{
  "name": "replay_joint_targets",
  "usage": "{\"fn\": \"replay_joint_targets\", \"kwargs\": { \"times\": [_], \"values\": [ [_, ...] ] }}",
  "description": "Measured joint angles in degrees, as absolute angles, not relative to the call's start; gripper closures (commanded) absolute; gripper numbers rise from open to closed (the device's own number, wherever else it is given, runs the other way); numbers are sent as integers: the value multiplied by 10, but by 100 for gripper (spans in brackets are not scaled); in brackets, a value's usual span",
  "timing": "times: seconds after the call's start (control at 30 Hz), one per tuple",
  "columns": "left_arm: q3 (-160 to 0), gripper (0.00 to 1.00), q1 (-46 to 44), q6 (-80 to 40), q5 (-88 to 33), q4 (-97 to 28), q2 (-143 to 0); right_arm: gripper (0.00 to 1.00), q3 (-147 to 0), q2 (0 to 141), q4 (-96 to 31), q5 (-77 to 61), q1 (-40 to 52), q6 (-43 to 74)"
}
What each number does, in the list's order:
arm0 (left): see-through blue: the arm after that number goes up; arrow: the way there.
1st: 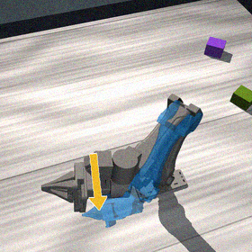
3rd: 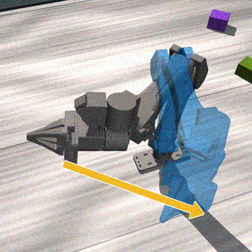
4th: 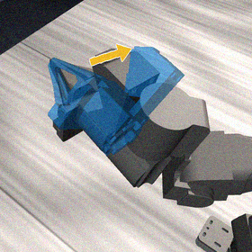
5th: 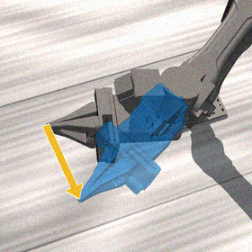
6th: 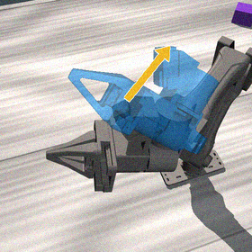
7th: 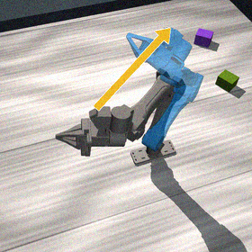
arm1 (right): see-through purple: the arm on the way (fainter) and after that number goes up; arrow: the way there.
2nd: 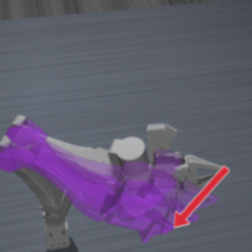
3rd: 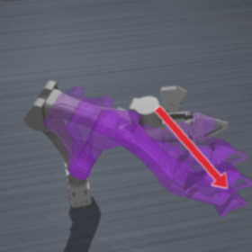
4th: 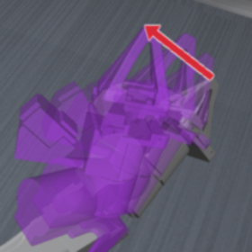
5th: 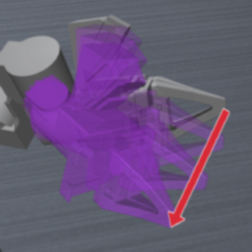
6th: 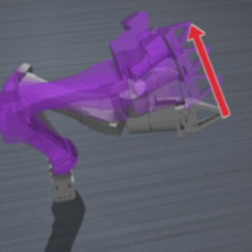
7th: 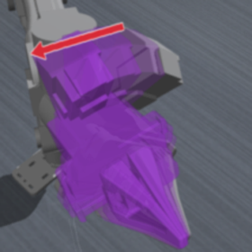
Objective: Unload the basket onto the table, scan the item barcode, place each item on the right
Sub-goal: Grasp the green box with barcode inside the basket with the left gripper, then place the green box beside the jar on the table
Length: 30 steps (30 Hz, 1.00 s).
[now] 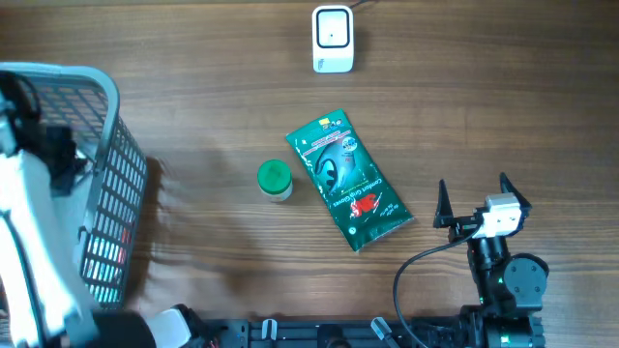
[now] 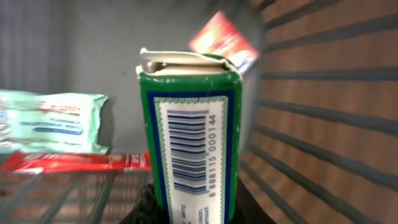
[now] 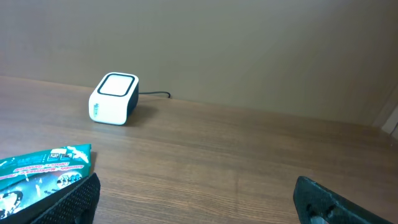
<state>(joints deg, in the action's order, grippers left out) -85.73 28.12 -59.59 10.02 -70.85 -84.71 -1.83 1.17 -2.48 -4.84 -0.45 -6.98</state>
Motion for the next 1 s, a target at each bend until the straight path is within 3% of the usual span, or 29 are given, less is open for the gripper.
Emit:
{"fn": "replay_joint_targets", "kwargs": {
  "times": [0.2, 0.33, 0.5, 0.67, 0.8, 0.9, 1.0],
  "values": [
    [-920, 77, 234, -594, 16, -732, -650, 0, -18, 12, -25, -48, -4, -70],
    [-920, 75, 90, -594, -12, -713, -629, 0, -18, 12, -25, -48, -5, -70],
    [-921, 75, -124, -594, -21, -647, -731, 0, -18, 12, -25, -48, -4, -70],
    [-921, 74, -292, -594, -22, -560, -932, 0, -18, 12, -25, -48, -4, -70],
    [-921, 74, -362, -594, -23, -512, -1044, 0, -18, 12, -25, -48, -4, -70],
    [-921, 72, -365, -594, -14, -510, -1063, 1, -18, 12, -25, -48, -4, -70],
    [-921, 55, -356, -593, 23, -539, -1063, 0, -18, 12, -25, -48, -4, -70]
  ]
}}
